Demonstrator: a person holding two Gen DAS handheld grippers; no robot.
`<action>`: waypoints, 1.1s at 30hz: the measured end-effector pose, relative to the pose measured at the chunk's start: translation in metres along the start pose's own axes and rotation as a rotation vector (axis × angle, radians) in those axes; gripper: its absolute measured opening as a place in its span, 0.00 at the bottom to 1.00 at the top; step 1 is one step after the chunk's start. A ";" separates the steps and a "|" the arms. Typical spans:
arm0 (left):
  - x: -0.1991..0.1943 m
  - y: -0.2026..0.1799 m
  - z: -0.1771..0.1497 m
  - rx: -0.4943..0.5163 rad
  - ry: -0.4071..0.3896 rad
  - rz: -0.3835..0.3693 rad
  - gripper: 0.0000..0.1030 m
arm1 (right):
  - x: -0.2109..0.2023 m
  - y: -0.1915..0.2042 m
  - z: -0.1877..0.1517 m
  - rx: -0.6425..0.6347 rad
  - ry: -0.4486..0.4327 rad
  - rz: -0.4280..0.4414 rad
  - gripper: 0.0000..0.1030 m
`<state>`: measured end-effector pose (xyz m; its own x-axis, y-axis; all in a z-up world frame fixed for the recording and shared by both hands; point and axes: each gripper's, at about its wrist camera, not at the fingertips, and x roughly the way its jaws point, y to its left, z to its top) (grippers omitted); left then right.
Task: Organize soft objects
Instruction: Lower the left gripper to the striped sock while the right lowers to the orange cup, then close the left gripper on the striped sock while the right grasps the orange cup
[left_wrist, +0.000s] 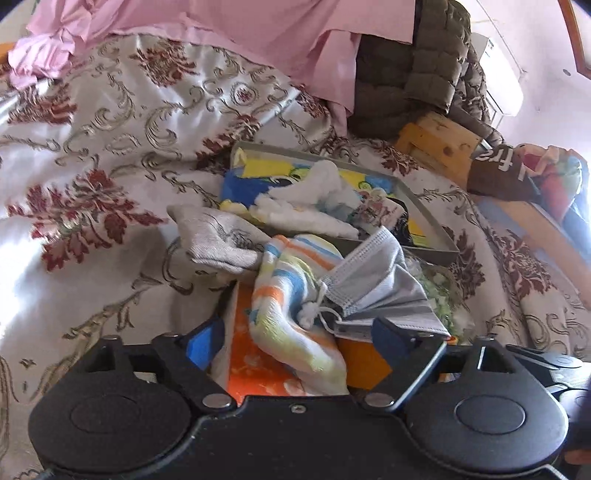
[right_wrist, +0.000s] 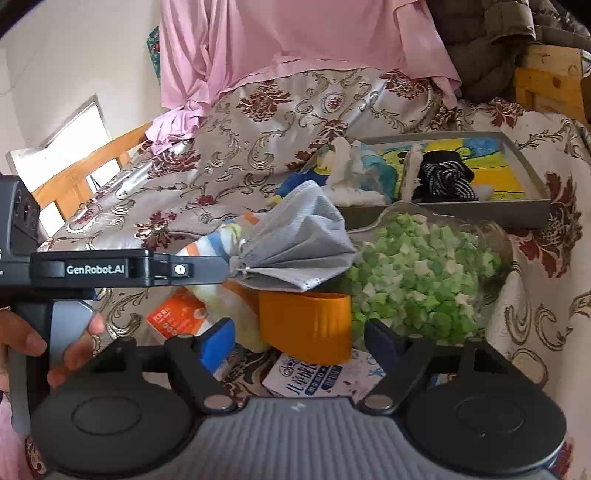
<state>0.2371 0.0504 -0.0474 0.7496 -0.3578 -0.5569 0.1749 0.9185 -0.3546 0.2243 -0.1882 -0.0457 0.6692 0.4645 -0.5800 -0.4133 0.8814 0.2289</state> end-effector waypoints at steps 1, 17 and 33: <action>0.001 0.001 0.000 -0.005 0.003 -0.007 0.80 | 0.001 0.001 0.000 -0.001 0.003 0.002 0.72; 0.006 0.000 -0.001 -0.003 0.003 -0.058 0.42 | 0.004 0.008 -0.002 -0.026 0.013 0.004 0.47; 0.003 -0.004 -0.006 0.016 0.028 -0.005 0.07 | -0.005 0.030 -0.008 -0.110 0.032 -0.041 0.21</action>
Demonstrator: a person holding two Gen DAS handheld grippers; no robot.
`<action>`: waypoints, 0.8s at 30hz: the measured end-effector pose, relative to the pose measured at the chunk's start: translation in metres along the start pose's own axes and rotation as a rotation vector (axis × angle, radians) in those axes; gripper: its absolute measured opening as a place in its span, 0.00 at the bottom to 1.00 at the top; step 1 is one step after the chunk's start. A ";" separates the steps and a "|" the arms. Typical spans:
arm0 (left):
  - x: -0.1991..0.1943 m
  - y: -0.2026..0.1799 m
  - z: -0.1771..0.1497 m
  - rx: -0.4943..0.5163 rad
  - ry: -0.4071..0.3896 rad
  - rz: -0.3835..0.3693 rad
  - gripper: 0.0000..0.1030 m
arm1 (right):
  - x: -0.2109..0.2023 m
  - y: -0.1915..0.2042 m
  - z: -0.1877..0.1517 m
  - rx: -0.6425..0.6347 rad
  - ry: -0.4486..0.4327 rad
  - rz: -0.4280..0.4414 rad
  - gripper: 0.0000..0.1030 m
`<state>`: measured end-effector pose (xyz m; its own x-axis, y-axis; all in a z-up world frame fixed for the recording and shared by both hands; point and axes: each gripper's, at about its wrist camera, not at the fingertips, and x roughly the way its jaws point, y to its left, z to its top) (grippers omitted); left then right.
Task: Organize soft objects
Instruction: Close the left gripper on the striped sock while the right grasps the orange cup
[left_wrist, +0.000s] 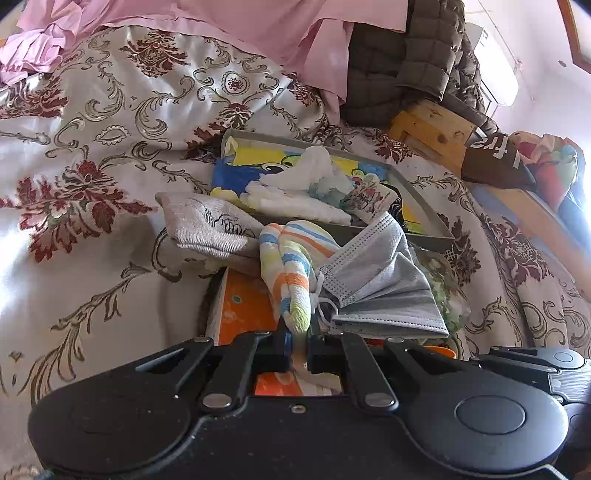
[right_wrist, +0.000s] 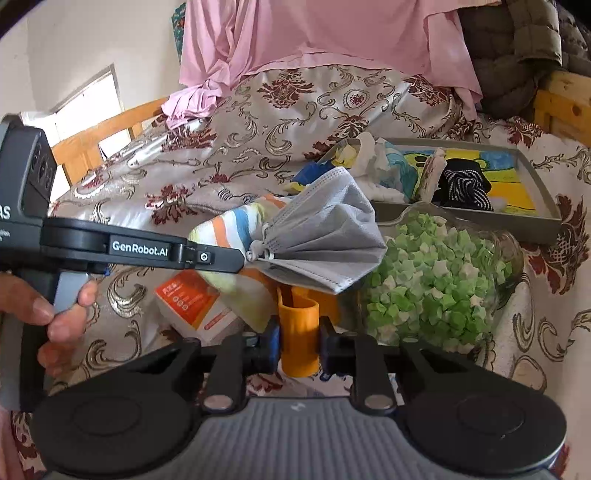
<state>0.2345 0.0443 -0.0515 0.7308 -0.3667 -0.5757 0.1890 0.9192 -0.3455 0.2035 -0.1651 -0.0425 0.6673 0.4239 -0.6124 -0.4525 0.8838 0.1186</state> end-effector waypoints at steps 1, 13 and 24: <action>-0.003 -0.002 -0.001 -0.008 0.003 0.000 0.06 | -0.003 0.001 -0.001 0.004 -0.004 0.005 0.21; -0.069 -0.029 -0.018 -0.049 -0.015 -0.012 0.06 | -0.055 0.002 -0.005 0.067 -0.108 0.012 0.19; -0.111 -0.032 -0.053 -0.113 0.047 0.071 0.06 | -0.059 0.024 -0.017 0.021 0.011 0.071 0.19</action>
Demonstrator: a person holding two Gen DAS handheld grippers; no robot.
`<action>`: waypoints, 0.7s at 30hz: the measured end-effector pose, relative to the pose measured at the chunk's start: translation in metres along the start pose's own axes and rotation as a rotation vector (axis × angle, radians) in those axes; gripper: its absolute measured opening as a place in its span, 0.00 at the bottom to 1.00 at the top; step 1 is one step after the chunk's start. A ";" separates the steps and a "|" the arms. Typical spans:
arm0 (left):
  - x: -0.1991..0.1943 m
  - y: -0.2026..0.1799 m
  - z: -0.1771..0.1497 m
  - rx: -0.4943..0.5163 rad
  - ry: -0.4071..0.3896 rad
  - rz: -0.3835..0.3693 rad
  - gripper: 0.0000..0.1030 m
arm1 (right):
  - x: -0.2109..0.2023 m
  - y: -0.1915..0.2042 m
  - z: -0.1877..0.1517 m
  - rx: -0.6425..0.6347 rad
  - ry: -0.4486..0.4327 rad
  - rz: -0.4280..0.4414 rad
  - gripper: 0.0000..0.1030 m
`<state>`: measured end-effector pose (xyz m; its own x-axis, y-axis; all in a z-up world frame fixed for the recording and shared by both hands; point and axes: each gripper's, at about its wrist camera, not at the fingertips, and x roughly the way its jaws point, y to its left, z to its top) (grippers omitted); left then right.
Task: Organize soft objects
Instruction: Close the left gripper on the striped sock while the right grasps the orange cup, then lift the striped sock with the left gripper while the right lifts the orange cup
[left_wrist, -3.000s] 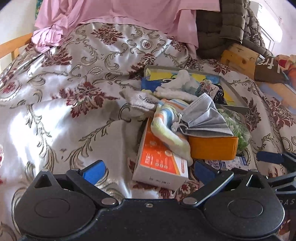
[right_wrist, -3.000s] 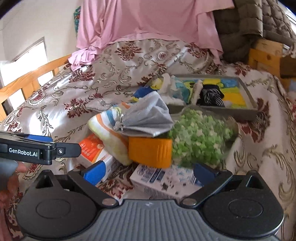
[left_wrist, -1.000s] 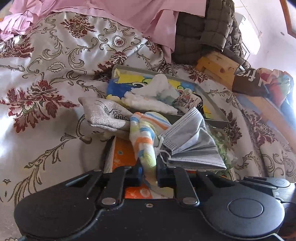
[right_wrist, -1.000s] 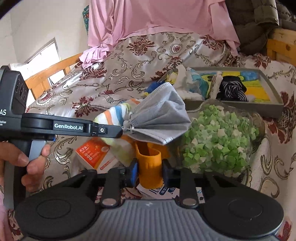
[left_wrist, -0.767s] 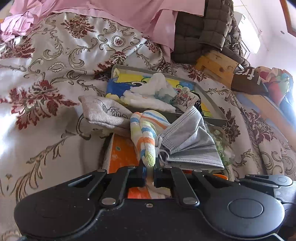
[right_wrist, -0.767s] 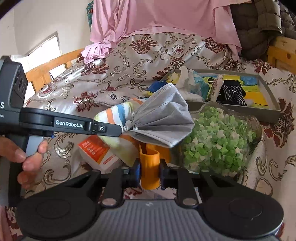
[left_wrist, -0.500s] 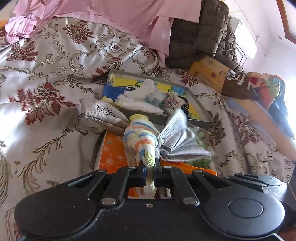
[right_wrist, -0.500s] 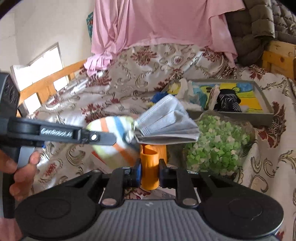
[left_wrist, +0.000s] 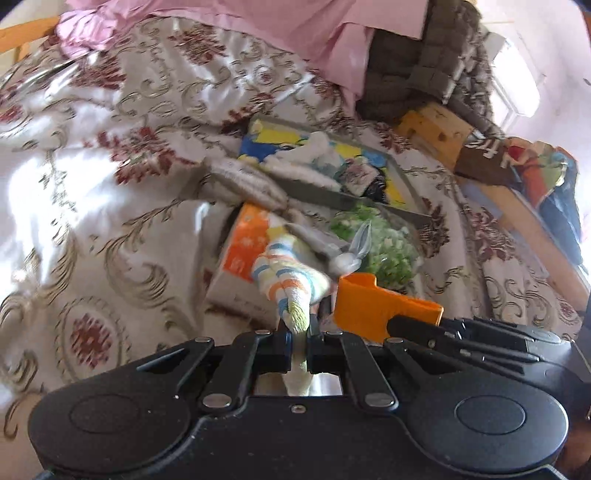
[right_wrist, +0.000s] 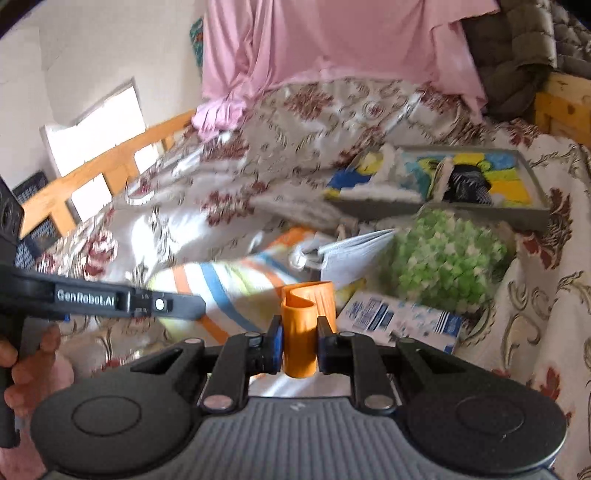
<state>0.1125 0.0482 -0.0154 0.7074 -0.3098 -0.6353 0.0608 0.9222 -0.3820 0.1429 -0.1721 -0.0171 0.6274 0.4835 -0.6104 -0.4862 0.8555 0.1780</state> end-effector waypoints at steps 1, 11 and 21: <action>0.001 0.002 0.000 -0.005 0.005 0.015 0.06 | 0.004 0.000 -0.001 0.001 0.017 -0.005 0.19; 0.031 0.027 -0.001 -0.118 0.078 0.212 0.15 | 0.030 -0.006 -0.008 0.043 0.118 -0.034 0.20; 0.047 0.016 0.001 -0.135 0.039 0.153 0.48 | 0.046 0.005 -0.010 -0.008 0.162 0.000 0.23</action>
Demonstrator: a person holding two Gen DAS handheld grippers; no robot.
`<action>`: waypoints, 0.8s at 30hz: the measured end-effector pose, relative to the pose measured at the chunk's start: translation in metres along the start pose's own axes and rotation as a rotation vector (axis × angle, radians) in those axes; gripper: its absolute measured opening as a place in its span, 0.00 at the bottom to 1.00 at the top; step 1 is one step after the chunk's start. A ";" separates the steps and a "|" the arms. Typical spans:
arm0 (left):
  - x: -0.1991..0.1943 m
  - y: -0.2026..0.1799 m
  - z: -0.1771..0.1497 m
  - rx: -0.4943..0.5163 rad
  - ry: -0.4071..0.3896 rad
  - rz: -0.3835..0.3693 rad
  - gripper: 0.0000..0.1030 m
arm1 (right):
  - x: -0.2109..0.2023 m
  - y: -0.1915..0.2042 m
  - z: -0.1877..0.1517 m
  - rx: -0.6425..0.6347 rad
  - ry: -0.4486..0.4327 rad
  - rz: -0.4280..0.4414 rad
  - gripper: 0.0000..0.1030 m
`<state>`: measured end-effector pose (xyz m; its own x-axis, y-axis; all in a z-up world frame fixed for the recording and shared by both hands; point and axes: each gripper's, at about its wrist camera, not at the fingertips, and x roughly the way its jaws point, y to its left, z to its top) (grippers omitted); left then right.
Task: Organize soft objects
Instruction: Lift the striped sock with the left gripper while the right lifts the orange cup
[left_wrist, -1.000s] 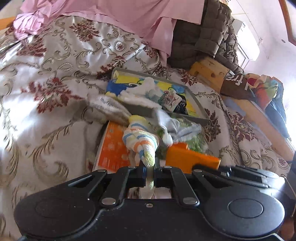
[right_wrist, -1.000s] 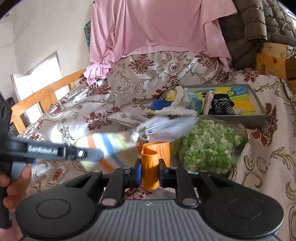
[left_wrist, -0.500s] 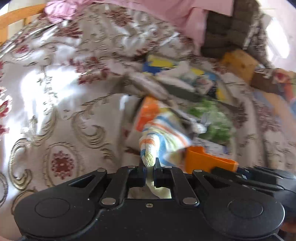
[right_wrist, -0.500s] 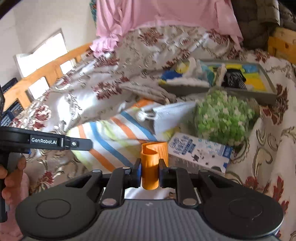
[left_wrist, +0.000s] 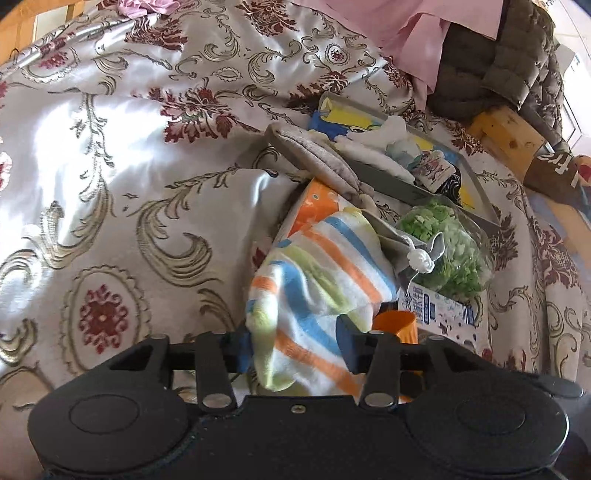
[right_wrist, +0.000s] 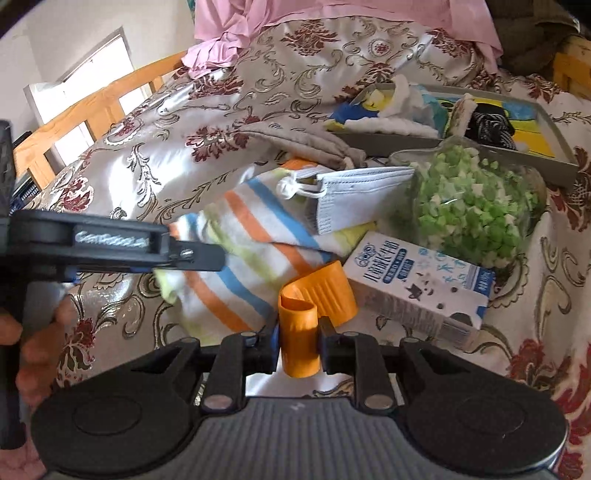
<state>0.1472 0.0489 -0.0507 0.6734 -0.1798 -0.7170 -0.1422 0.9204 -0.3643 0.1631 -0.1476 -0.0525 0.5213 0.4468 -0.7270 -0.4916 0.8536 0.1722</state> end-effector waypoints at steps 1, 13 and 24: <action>0.004 -0.001 0.001 -0.002 0.000 -0.006 0.51 | 0.001 0.001 0.001 -0.006 0.001 0.005 0.23; 0.033 -0.004 0.000 0.061 0.072 0.054 0.48 | 0.008 0.004 0.000 -0.024 0.044 -0.050 0.37; 0.028 -0.016 -0.006 0.147 0.073 0.009 0.24 | 0.017 -0.011 -0.002 0.048 0.086 -0.082 0.44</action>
<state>0.1643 0.0270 -0.0683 0.6172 -0.1912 -0.7632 -0.0364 0.9621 -0.2704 0.1755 -0.1503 -0.0680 0.4954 0.3519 -0.7942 -0.4146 0.8992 0.1398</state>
